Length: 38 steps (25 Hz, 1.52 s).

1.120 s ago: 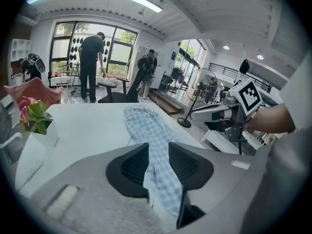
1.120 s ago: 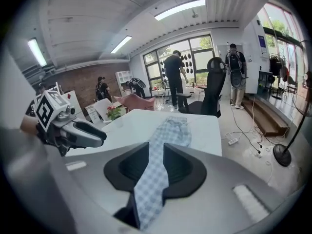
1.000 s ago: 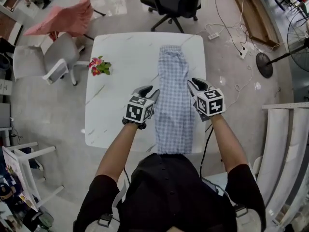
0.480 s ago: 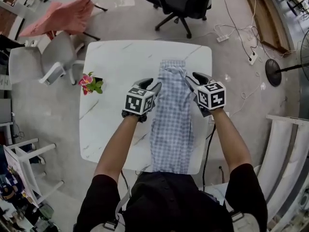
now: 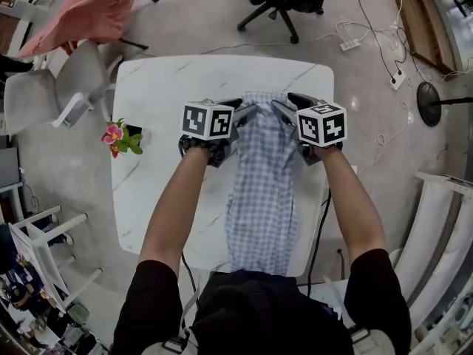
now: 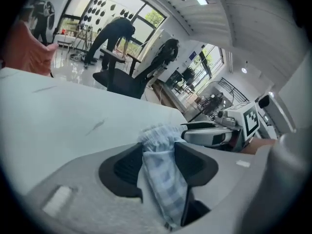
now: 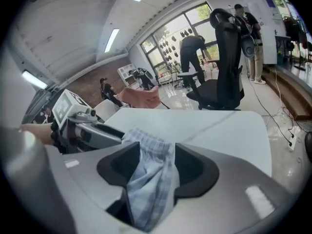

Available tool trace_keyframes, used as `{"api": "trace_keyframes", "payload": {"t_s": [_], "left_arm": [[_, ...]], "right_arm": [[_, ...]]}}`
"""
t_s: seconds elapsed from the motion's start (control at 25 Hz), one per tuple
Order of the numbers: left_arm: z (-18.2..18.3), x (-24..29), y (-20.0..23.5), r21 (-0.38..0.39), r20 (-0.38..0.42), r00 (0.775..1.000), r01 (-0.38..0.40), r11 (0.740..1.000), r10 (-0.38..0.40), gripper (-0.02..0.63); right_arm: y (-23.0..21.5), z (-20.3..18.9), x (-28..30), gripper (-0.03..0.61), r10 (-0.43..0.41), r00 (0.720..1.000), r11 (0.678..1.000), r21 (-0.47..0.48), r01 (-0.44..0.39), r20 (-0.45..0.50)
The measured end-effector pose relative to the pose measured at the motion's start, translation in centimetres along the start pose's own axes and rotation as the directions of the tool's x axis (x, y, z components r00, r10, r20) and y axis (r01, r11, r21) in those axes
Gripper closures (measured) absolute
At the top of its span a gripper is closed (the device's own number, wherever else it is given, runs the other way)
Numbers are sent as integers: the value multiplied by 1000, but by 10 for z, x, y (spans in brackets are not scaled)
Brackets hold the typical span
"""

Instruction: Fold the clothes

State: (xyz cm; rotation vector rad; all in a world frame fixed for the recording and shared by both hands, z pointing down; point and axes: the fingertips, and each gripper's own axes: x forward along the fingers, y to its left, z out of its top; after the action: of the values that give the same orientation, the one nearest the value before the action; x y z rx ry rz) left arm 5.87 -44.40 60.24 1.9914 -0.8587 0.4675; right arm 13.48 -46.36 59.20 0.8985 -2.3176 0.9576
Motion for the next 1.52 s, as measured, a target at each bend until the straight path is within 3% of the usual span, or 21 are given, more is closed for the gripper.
{"api": "trace_keyframes", "payload": {"t_s": [0.12,0.24,0.48,0.6,0.72,0.88,1.2,1.28,1.4,1.52], "left_arm": [[4,4,2,-61,-25,996,87,994,-88,385],[5,5,9,-108,-22,992,120,987,-123,377],[6,14,6,-39,-83,991,103,994,-106,404],[4,15,7,27,-90,995,56,998,-54,417],[2,16,11,151,-87,995,-30,988,44,437],[3,15,15,265,-50,989,-121,957,139,462],[1,14,11,440,59,974,-221,871,218,506],[1,13,11,423,53,977,-210,882,207,513],[9,11,5,364,47,990,-141,921,133,537],[29,8,4,368,68,993,-113,923,94,540]], "right_arm": [[-4,-8,11,357,0,998,1000,-6,-1,-58],[-6,-13,16,391,-17,996,998,-54,12,-93],[-7,-14,16,428,-23,991,997,-72,14,-131],[-8,-15,16,434,-36,991,995,-93,24,-131],[-9,-17,17,446,-57,990,991,-130,41,-129],[-10,-17,19,459,-111,989,974,-207,88,-100],[-8,-22,19,466,-181,982,945,-285,159,-52],[-8,-20,18,468,-168,984,949,-279,147,-54],[-9,-12,15,485,-149,989,952,-273,137,-24],[-11,9,14,491,-151,988,942,-298,155,35]]}}
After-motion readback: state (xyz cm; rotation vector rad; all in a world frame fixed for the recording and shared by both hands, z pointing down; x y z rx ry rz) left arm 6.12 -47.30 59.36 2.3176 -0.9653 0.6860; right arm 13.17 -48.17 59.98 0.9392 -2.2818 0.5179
